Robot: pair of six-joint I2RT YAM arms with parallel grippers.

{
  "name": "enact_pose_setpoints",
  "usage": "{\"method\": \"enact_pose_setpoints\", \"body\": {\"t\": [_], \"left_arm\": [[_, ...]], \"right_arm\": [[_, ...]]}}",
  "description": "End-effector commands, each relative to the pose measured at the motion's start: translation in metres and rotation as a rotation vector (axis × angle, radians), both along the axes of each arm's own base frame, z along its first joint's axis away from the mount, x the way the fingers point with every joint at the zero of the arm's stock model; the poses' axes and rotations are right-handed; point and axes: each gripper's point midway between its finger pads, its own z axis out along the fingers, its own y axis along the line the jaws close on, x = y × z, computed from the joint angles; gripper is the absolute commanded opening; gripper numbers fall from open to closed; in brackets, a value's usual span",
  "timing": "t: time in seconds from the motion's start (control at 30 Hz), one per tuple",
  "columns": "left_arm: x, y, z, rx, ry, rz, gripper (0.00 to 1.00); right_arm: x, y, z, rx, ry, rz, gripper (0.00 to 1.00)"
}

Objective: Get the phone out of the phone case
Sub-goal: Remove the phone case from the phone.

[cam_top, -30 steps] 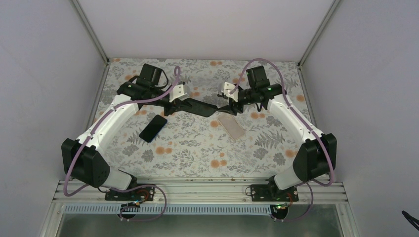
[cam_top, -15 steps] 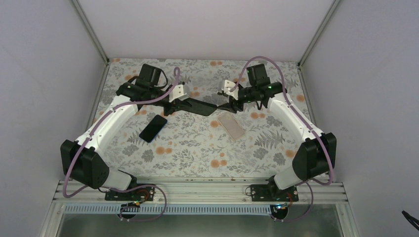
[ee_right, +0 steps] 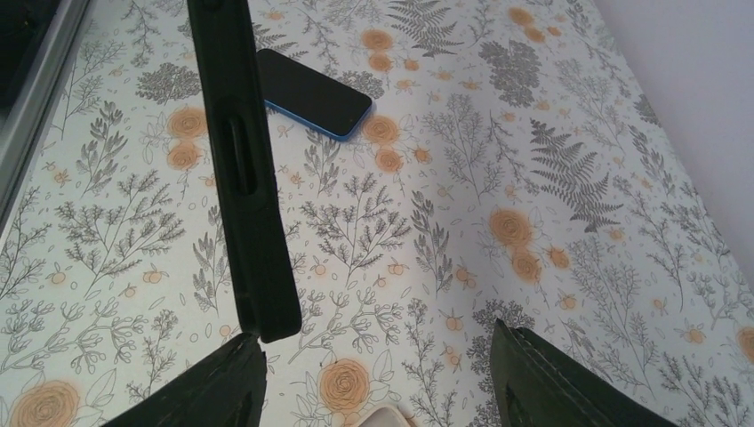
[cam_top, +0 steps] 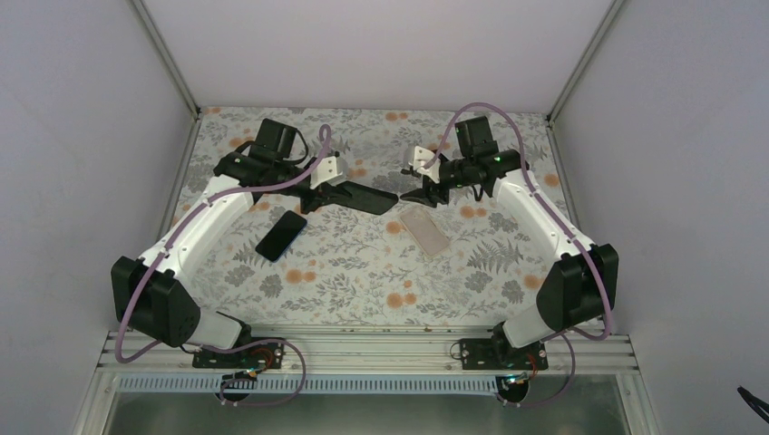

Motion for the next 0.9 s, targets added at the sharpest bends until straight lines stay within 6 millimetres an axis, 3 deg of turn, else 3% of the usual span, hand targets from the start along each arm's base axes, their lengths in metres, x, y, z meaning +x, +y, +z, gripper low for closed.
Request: {"method": "enact_pose_setpoints", "body": {"t": [0.0, 0.87], "left_arm": [[-0.004, -0.004, 0.025, -0.067, -0.07, -0.029, 0.02], [-0.004, -0.006, 0.028, -0.079, -0.066, -0.033, 0.02]], "right_arm": [[-0.007, 0.0, 0.003, 0.015, 0.007, 0.036, 0.65], [0.008, 0.008, -0.004, 0.015, 0.022, 0.022, 0.63]]}}
